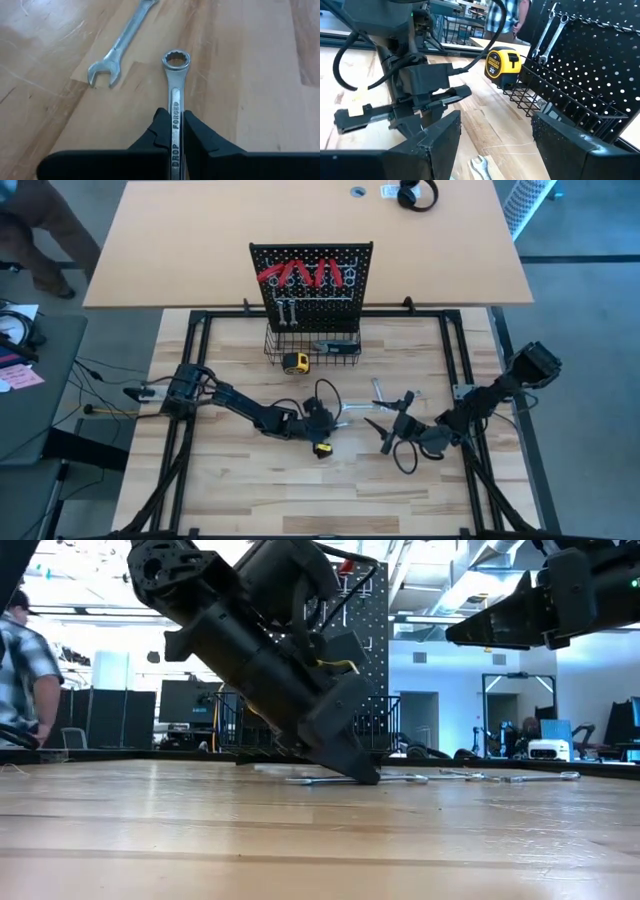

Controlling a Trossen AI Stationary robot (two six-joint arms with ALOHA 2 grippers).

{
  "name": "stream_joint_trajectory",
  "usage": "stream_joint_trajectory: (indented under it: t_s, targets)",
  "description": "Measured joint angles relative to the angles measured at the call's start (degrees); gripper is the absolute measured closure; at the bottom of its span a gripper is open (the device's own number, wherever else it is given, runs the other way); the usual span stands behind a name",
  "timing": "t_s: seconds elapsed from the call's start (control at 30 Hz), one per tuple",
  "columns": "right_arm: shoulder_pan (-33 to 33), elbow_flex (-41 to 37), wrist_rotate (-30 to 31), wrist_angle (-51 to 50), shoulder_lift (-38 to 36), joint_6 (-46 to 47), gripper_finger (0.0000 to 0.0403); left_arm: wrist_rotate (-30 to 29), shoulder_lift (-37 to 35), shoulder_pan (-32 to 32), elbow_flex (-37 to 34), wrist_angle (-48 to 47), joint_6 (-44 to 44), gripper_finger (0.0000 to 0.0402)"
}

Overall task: Hang tools onto peg board
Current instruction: Hang the wrench into the pegboard

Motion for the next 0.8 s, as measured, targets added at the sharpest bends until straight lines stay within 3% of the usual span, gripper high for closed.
stream_joint_trajectory:
  t_s: [0.27,0.4,0.5,0.67,0.8]
  targets:
    - [0.4,0.0,-0.2,-1.3,0.0,-0.1,0.0148,-2.7,-4.1,-3.2,-0.2,-1.0,2.3,0.0398]
    - [0.2,0.0,-4.2,-1.3,0.0,-0.1,0.0148,-4.8,-4.6,-4.1,-0.2,0.1,2.8,0.0400]
    - [-1.1,0.0,-11.0,-1.4,0.0,0.5,0.0148,-5.0,-4.7,-4.2,-0.2,0.0,2.9,0.0400]
    - [-4.9,0.0,-30.1,-2.0,3.6,3.9,0.0148,-5.2,-4.7,-4.2,-0.2,0.4,3.0,0.0400]
    - [-9.5,0.0,-35.3,-2.5,10.0,10.7,0.0148,-5.2,-4.7,-4.2,-0.2,0.5,3.0,0.0400]
